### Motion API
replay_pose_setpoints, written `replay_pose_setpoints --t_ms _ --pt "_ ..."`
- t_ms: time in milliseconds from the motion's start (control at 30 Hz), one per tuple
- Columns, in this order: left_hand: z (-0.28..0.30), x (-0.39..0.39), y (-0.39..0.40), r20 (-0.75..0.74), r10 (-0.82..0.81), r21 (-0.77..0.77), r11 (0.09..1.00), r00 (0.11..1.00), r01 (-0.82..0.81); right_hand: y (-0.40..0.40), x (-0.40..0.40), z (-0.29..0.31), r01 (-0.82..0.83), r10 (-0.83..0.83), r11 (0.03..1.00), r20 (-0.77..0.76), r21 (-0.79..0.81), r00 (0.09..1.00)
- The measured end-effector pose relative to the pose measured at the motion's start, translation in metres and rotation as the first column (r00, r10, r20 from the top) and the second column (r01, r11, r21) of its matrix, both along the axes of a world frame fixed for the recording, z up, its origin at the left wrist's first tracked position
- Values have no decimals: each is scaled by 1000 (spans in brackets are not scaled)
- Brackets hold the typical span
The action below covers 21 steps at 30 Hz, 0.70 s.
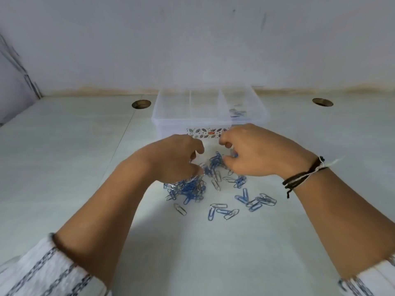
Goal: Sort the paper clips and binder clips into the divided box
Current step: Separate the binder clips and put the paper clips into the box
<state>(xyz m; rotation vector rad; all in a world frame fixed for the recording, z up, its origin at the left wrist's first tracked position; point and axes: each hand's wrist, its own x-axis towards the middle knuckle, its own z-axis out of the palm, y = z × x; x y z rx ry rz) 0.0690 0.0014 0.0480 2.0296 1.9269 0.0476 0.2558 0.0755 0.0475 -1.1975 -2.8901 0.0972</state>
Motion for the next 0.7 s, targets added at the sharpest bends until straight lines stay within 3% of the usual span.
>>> replay_pose_setpoints --t_ms 100,167,333,500,700 --pt "1 0 0 -75 -34 -49 998 997 30 -1 -3 -10 -86 94 992 90 -92 992" --pt "-2 3 0 -46 -43 -45 998 998 41 2 -4 -14 -137 152 981 101 -137 983" --pt "-11 8 4 53 -28 97 995 998 23 6 -6 -13 -194 197 973 6 -124 980" --pt "-12 7 3 125 -1 139 990 992 -17 5 -4 -15 -182 181 975 -21 -127 983" --pt "-10 12 2 81 -13 136 991 997 2 4 -9 -16 -203 196 974 -74 -102 978"
